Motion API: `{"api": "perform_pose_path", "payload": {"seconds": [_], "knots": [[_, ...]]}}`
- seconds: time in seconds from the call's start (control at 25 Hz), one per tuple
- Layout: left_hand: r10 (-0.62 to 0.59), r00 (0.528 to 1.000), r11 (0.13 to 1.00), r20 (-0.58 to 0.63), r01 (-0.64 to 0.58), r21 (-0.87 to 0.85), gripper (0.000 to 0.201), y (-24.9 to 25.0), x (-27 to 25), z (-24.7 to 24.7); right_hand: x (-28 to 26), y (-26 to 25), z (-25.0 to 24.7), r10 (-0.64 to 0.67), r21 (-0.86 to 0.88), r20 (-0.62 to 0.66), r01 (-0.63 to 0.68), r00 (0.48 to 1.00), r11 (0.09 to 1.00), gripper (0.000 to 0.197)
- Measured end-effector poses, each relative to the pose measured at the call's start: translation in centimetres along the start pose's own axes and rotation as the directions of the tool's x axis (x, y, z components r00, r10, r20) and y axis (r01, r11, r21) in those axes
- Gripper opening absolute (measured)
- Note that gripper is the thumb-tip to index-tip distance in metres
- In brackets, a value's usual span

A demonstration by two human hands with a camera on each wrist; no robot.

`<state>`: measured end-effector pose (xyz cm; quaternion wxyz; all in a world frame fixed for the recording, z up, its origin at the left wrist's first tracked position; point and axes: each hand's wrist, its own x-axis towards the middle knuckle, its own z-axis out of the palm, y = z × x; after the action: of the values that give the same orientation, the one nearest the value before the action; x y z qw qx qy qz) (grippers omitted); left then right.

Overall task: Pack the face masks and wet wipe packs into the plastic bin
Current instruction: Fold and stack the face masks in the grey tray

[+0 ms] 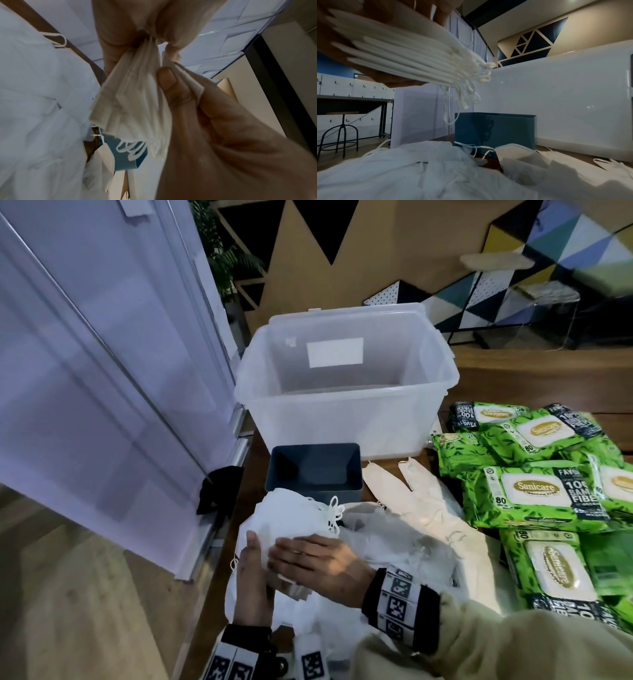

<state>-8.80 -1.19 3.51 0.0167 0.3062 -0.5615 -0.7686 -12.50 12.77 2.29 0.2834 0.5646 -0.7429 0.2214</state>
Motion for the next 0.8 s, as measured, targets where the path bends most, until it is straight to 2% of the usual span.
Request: {"api": "perform_pose_path", "payload": {"seconds": [0.08, 0.24, 0.28, 0.36, 0.4, 0.44, 0.48, 0.52, 0.56, 0.6, 0.64, 0.68, 0.72, 0.8], "knots": [[-0.027, 1.0, 0.999, -0.011, 0.027, 0.047, 0.056, -0.2, 0.0, 0.1, 0.0, 0.1, -0.1, -0.009, 0.041, 0.002, 0.009, 1.0, 0.999, 0.021], [0.109, 0.988, 0.992, -0.113, -0.101, 0.071, 0.067, 0.0, -0.2, -0.7, 0.4, -0.9, -0.6, 0.017, 0.165, 0.025, -0.021, 1.0, 0.986, 0.037], [0.153, 0.978, 0.988, -0.14, -0.147, 0.053, 0.072, 0.3, -0.1, -1.4, 0.2, -0.4, -0.9, 0.045, 0.206, 0.002, -0.044, 0.999, 0.978, 0.034], [0.17, 0.963, 0.985, -0.207, -0.174, -0.001, 0.066, 0.7, 0.4, -3.7, -1.3, 1.6, -0.7, 0.219, 0.174, -0.05, -0.208, 0.974, 0.963, 0.022], [0.129, 0.964, 0.99, -0.232, -0.14, -0.032, 0.067, 0.9, 0.6, -4.8, -2.3, 3.1, -0.5, 0.36, 0.122, -0.075, -0.35, 0.93, 0.929, 0.019], [0.103, 0.966, 0.991, -0.237, -0.12, -0.059, 0.07, 1.2, 0.7, -5.7, -3.1, 4.8, -0.1, 0.51, 0.04, -0.08, -0.508, 0.856, 0.86, 0.018], [0.07, 0.963, 0.995, -0.259, -0.086, -0.048, 0.068, 1.7, 0.4, -6.2, -4.0, 6.3, 0.3, 0.655, -0.061, -0.024, -0.655, 0.755, 0.753, 0.021], [0.08, 0.954, 0.995, -0.29, -0.093, -0.03, 0.056, 2.5, -0.5, -6.1, -4.6, 7.3, 0.7, 0.784, -0.171, 0.138, -0.765, 0.605, 0.621, 0.028], [0.094, 0.946, 0.995, -0.311, -0.1, -0.002, 0.042, 2.8, -0.9, -6.1, -5.2, 7.9, 1.3, 0.844, -0.266, 0.339, -0.818, 0.416, 0.51, 0.038], [0.099, 0.945, 0.994, -0.31, -0.105, -0.003, 0.034, 3.4, -1.7, -5.8, -5.6, 8.1, 1.8, 0.828, -0.357, 0.509, -0.818, 0.234, 0.451, 0.049], [0.078, 0.947, 0.996, -0.312, -0.089, -0.019, 0.036, 4.4, -3.0, -4.7, -5.9, 8.1, 2.2, 0.797, -0.41, 0.594, -0.81, 0.113, 0.42, 0.057], [0.111, 0.947, 0.993, -0.301, -0.119, -0.01, 0.042, 4.0, -2.9, -4.7, -6.2, 8.0, 2.6, 0.785, -0.431, 0.616, -0.805, 0.067, 0.407, 0.061], [0.126, 0.939, 0.991, -0.32, -0.133, 0.0, 0.045, 3.0, -1.6, -5.6, -6.3, 7.9, 3.0, 0.78, -0.439, 0.623, -0.803, 0.052, 0.404, 0.062], [0.134, 0.939, 0.991, -0.317, -0.137, 0.015, 0.047, 2.2, -1.0, -6.0, -6.2, 7.8, 3.5, 0.804, -0.377, 0.593, -0.862, 0.056, 0.338, 0.05]]}}
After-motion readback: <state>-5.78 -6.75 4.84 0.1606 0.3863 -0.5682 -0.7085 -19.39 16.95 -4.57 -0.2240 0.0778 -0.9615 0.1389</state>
